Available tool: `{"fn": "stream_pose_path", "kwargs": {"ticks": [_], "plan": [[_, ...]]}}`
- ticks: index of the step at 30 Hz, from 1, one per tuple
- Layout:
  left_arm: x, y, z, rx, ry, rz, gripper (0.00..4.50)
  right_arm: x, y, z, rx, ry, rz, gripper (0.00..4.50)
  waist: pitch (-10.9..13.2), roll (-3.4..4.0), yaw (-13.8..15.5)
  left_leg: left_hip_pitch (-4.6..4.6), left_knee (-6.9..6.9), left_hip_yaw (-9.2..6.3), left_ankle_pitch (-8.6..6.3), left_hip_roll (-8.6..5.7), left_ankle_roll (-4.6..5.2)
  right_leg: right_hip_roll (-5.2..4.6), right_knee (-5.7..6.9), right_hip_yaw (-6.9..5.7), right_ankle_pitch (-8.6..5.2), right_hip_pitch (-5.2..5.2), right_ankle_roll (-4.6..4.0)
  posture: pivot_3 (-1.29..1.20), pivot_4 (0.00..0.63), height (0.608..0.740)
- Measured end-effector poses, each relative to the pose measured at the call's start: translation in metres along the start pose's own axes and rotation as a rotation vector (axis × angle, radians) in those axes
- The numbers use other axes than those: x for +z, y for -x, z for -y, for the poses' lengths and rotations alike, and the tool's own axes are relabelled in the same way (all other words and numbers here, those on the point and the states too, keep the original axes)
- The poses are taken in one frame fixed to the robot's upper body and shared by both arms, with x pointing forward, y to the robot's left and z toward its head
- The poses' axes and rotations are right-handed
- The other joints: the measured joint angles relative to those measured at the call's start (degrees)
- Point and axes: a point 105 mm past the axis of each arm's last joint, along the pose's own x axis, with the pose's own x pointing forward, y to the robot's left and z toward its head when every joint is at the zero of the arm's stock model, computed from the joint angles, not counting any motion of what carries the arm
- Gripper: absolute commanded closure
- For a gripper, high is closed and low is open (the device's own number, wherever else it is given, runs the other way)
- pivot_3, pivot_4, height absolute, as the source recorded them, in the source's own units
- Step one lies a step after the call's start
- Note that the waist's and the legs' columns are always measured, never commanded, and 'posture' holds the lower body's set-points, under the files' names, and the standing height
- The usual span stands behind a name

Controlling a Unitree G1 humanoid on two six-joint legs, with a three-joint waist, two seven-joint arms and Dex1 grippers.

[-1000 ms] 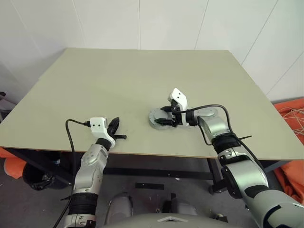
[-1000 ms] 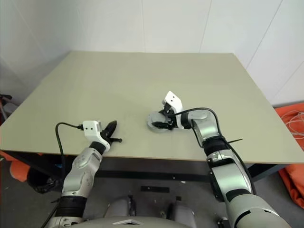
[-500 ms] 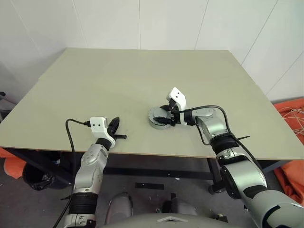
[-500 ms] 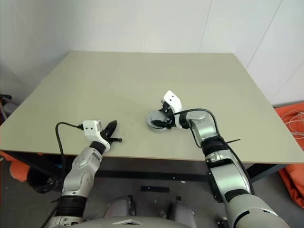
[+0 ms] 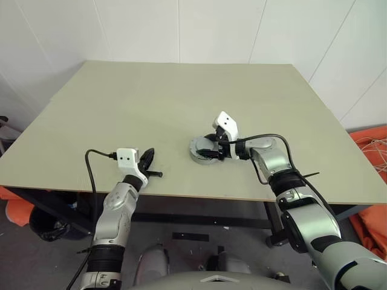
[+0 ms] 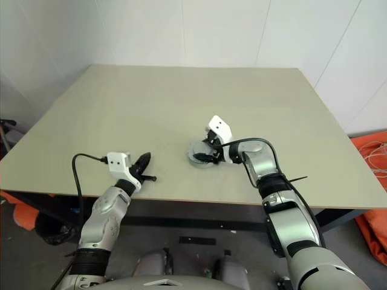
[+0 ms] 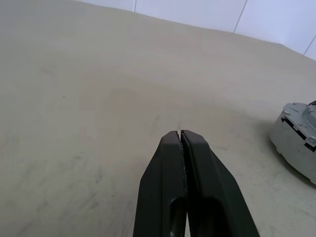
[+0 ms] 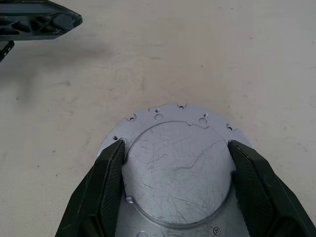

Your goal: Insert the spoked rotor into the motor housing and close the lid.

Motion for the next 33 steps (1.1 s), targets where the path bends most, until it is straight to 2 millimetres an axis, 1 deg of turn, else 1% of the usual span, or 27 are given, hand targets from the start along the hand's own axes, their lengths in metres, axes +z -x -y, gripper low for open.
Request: {"fn": "stream_pose_path", "kwargs": {"ticks": [4,10,27,33], "plan": [[-0.001,-0.001,0.009,-0.066,-0.012,-0.008,4.43,0.0,0.0,0.0,0.001,0.002,0.0,1.29,0.0,0.0,0.0,0.0,0.0,0.0,0.0,0.0,0.0,0.0,0.0,0.0,0.0,0.0,0.0,0.0,0.0,0.74],[-0.002,0.0,0.015,-0.121,-0.026,-0.018,4.43,0.0,0.0,0.0,0.0,0.005,-0.002,1.29,0.0,0.0,-0.01,0.0,0.0,0.0,0.0,0.0,0.0,0.0,0.0,0.0,0.0,0.0,0.0,0.0,0.0,0.74],[0.003,0.0,0.019,-0.143,-0.011,0.0,4.43,0.002,-0.001,0.001,0.012,0.074,-0.05,1.29,0.0,0.0,0.0,0.08,0.0,0.01,0.0,0.0,-0.01,0.0,0.01,0.0,0.0,0.07,0.0,0.0,0.0,0.74],[0.004,0.0,0.021,-0.146,-0.008,0.004,4.43,0.002,-0.001,0.002,0.013,0.051,-0.067,1.29,0.0,0.01,0.05,0.13,0.0,0.01,0.0,-0.01,-0.01,0.0,0.01,0.0,0.0,0.13,0.0,0.0,0.0,0.74]]}}
